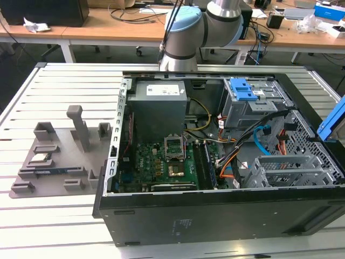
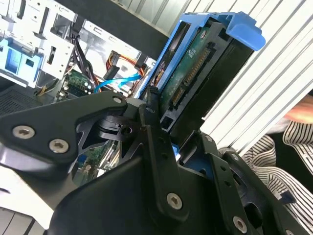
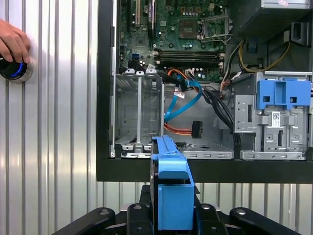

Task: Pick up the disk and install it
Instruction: 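Pick up the disk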

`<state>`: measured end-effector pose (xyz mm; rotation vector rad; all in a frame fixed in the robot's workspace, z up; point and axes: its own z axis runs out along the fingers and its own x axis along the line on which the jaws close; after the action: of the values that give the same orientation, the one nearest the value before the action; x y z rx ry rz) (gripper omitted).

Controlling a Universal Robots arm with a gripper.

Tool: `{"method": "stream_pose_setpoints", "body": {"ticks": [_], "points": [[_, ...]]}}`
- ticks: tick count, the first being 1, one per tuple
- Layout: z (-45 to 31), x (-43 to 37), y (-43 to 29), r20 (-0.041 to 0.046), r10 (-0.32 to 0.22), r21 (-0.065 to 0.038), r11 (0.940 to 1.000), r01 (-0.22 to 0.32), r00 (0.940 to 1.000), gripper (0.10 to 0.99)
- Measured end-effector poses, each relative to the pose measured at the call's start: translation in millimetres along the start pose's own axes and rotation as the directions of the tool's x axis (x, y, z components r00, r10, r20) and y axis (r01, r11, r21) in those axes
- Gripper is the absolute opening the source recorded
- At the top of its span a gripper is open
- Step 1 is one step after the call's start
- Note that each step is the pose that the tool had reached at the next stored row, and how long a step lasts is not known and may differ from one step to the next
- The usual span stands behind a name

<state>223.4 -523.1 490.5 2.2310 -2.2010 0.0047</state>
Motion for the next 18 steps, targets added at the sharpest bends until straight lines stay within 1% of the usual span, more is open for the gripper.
{"method": "stream_pose_setpoints", "body": {"ticks": [7,10,18], "points": [[0.1,-0.1,7.6,0.0,0.0,0.0,1.0,0.0,1.0,0.365],[0.1,-0.2,12.5,0.0,0.0,0.0,1.0,0.0,1.0,0.365],[0.1,-0.3,20.7,0.0001,0.0,0.0,1.0,0.0,1.0,0.365]]}}
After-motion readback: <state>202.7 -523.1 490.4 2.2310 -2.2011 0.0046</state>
